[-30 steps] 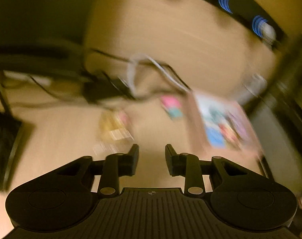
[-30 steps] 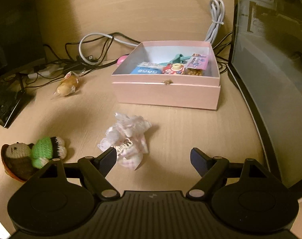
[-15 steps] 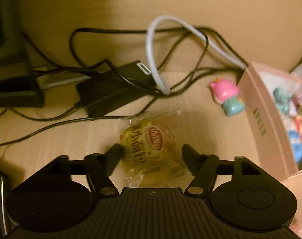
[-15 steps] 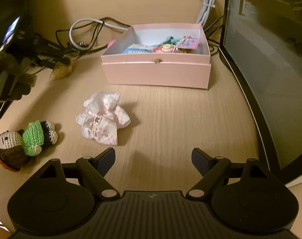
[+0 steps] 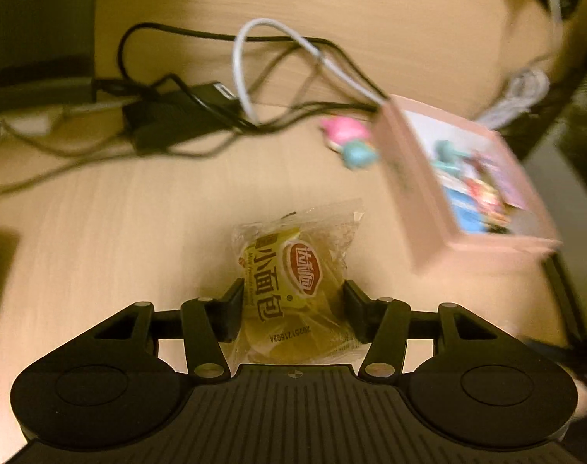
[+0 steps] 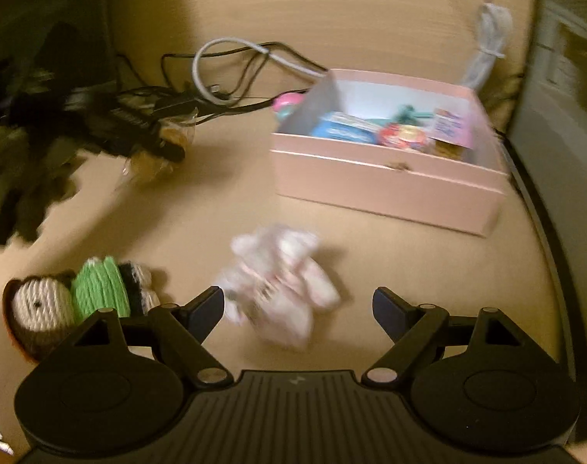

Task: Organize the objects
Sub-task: 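Grasp the yellow bread packet with the left tool while the right tool grasps the tissue again, then drop the bread packet into the pink box with the left tool while the right tool drops the tissue in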

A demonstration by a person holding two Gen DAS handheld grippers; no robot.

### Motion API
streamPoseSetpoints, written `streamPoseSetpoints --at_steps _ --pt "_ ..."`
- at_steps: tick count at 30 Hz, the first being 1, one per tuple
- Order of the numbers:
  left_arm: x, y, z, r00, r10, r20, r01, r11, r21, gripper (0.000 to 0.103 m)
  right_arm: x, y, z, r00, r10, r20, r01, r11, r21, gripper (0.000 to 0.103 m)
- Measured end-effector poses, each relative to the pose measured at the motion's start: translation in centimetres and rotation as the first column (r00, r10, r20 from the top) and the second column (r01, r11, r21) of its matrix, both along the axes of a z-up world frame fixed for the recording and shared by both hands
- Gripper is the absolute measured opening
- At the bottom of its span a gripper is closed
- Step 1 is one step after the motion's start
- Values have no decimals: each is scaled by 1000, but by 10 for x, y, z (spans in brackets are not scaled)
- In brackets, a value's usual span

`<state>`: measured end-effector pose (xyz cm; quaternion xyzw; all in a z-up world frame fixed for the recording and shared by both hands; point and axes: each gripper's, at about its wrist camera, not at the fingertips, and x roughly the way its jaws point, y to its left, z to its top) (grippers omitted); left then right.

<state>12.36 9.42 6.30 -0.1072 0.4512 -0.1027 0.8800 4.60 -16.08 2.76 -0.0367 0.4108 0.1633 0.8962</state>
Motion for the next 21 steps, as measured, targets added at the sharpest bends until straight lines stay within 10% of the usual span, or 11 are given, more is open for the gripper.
streamPoseSetpoints --at_steps 4,6,8,11,21 --pt "-38 1 14 1000 -16 -11 15 998 -63 57 25 20 -15 999 26 -42 -26 1000 -14 81" --pt "-53 1 19 1000 -29 -12 28 996 -82 57 28 25 -18 999 28 -35 -30 999 -37 68" --pt "-67 2 24 999 -38 -5 37 994 -102 57 27 28 -14 998 52 -38 -54 997 -49 33" --pt "-84 -1 31 997 -68 34 71 992 -103 57 15 27 -2 998 67 -7 -67 996 -60 22" --pt "-83 -36 60 969 -200 145 219 967 -131 57 -43 -25 51 996 -33 84 34 999 -10 20"
